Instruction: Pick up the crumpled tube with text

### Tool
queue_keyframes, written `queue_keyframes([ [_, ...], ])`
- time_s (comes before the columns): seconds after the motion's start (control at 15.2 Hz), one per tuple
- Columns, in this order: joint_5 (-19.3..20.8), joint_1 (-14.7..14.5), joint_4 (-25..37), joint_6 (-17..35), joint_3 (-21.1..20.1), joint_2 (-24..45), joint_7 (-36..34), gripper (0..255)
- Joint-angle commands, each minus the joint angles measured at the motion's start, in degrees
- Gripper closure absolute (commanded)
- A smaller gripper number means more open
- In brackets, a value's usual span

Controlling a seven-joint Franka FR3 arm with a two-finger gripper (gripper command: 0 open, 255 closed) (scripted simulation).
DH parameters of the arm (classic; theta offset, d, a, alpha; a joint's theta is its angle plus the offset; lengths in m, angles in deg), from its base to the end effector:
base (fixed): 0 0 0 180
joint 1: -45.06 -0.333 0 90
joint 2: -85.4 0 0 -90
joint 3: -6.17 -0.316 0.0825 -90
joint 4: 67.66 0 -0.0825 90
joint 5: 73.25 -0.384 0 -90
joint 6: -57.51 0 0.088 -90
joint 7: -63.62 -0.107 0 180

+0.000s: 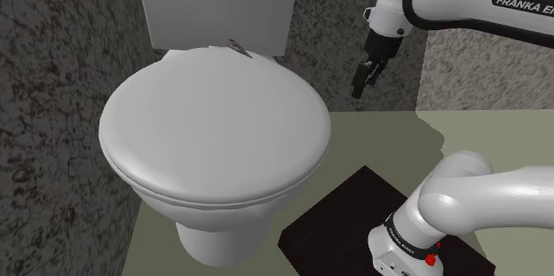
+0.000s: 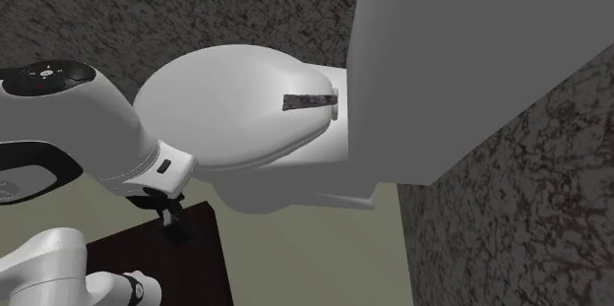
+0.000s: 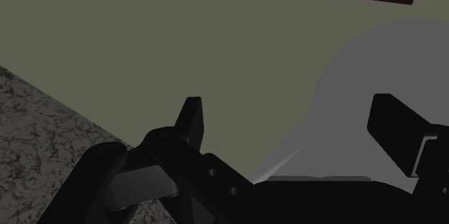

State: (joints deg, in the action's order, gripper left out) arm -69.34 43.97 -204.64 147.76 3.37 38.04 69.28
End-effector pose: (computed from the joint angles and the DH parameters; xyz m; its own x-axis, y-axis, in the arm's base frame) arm 0.2957 0.0173 0.5869 0.9886 0.1505 0.0001 0.1497 -0.9832 0.1045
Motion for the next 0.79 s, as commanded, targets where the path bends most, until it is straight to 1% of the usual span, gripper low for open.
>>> queue_keyframes([
  [0.0,0.0,0.0,0.0,0.0,0.0,0.0,0.0,0],
  [0.4,-2.8,0.2,6.7,6.0,-4.4,10.8,-7.3,0],
  [0.73,-3.4,0.7,14.2,9.6,-7.7,20.2,-13.3,0],
])
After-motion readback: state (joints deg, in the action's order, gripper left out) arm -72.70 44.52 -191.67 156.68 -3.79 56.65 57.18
